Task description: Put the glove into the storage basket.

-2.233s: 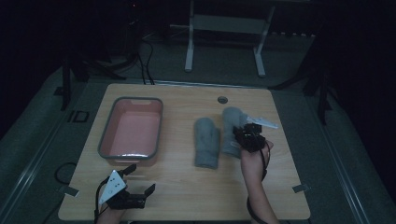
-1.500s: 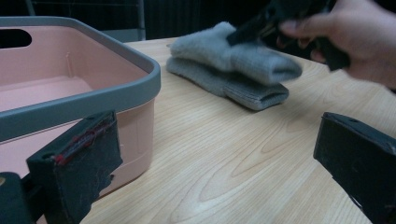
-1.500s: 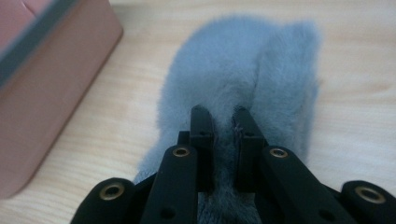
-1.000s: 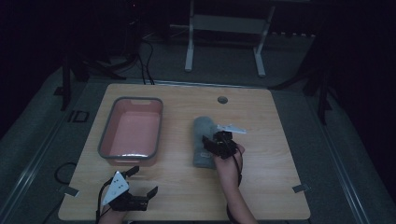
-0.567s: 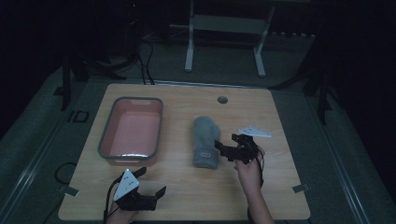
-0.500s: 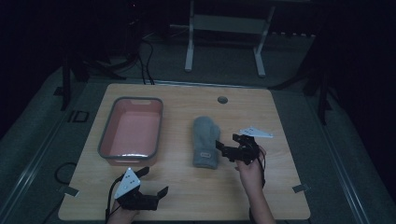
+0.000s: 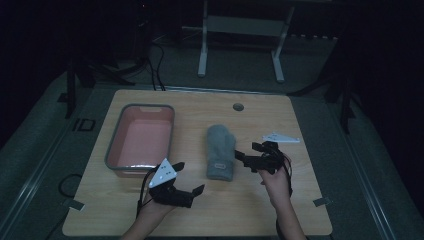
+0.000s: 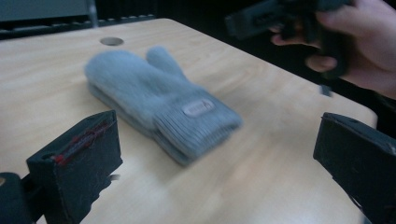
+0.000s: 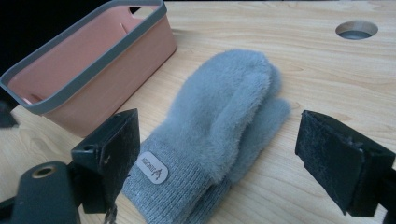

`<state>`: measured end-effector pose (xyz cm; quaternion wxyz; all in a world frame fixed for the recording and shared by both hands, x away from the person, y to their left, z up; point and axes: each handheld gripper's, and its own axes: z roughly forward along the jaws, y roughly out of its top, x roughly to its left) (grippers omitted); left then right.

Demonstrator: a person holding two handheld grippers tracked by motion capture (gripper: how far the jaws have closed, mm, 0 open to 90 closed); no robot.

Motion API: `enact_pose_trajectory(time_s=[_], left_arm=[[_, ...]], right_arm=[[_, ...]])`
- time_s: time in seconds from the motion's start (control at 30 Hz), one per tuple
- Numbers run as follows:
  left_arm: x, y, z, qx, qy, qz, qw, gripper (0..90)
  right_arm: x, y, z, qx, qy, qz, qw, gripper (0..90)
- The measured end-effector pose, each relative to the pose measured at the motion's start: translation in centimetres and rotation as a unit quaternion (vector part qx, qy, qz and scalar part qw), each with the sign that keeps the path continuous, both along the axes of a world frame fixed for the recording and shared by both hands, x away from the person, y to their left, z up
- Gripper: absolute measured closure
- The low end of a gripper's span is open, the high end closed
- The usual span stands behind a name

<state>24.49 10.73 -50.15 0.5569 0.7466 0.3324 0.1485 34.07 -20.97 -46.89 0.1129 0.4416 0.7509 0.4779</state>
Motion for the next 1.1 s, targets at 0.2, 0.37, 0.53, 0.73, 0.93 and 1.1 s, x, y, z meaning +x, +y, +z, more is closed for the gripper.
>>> enact_pose_trajectory(time_s=[0.2, 0.37, 0.53, 0.73, 0.93, 1.1], left_arm=[[3.7, -2.1, 1.6, 0.024, 0.012, 0.0, 0.9996, 1.2], [5.8, -3.3, 2.0, 0.036, 0.018, -0.004, 0.9992, 1.2], [8.5, -4.3, 2.1, 0.05, 0.033, 0.011, 0.9981, 1.2], [11.0, -5.3, 0.6, 0.078, 0.069, 0.03, 0.9941, 5.2], [12.2, -5.8, -1.1, 0.082, 0.12, 0.06, 0.9876, 16.0], [13.3, -6.3, -3.0, 0.09, 0.152, 0.054, 0.9828, 21.8]], right_arm=[[0.8, 0.6, -0.3, -0.019, 0.005, 0.006, 0.9998, 13.3], [1.8, 1.2, -0.9, -0.041, -0.009, 0.002, 0.9991, 20.8], [3.1, 1.8, -1.7, -0.057, -0.007, 0.006, 0.9983, 24.7], [4.3, 2.1, -2.7, -0.062, -0.005, 0.007, 0.998, 33.4], [5.0, 2.1, -4.3, -0.069, 0.02, 0.012, 0.9973, 36.9], [5.7, 1.8, -6.1, -0.052, 0.061, 0.024, 0.9965, 40.4]])
